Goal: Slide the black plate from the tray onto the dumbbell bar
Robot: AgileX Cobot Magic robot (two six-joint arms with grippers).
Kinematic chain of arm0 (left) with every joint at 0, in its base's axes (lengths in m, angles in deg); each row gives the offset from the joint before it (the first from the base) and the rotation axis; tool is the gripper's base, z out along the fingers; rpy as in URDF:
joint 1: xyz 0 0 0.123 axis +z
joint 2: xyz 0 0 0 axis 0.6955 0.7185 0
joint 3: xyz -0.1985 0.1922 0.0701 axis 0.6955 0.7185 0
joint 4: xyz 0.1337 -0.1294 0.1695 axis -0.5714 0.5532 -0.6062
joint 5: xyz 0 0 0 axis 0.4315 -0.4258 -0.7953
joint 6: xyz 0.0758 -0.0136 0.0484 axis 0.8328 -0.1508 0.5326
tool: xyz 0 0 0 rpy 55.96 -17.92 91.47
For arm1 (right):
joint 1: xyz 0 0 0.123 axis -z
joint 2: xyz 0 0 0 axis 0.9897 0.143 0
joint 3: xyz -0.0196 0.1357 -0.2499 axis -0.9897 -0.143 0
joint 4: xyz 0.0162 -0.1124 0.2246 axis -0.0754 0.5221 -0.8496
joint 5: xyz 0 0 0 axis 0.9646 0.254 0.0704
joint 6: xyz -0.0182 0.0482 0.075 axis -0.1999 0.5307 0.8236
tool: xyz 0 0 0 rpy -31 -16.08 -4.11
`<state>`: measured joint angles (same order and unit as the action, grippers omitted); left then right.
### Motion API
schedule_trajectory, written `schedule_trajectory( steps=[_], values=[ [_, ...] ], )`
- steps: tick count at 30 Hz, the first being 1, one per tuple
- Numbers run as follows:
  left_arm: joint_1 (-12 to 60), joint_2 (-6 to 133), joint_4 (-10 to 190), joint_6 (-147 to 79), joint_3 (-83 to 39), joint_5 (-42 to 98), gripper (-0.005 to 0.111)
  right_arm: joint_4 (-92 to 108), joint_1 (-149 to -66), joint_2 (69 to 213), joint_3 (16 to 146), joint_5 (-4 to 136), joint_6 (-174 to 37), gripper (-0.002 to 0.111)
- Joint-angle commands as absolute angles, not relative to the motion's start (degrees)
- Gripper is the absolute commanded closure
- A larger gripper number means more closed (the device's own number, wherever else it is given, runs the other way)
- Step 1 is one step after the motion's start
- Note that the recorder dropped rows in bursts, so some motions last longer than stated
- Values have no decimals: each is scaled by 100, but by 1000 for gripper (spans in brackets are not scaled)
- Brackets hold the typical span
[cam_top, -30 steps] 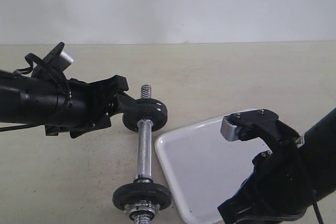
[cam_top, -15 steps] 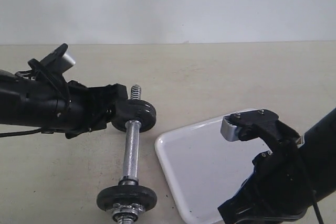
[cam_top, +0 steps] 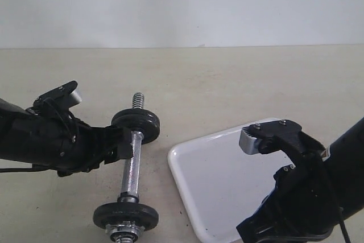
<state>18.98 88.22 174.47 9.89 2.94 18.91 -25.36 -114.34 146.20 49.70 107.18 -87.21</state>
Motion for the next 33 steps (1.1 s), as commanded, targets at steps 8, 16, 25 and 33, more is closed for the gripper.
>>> schedule_trajectory(
  steps=[8,16,25,33],
  values=[
    [1878,8824,17427,993,310,2060,44,-2509,-11434,14621,4953,10735,-8758,109],
    [1878,8731,17441,950,164,1835,44,-2509,-11434,14621,4953,10712,-8759,109],
    [1878,7895,17467,938,67,1664,44,-2509,-11434,14621,4953,10702,-8759,109],
    [1878,6417,17243,969,67,1783,44,-2509,-11434,14621,4953,10712,-8759,109]
  ],
)
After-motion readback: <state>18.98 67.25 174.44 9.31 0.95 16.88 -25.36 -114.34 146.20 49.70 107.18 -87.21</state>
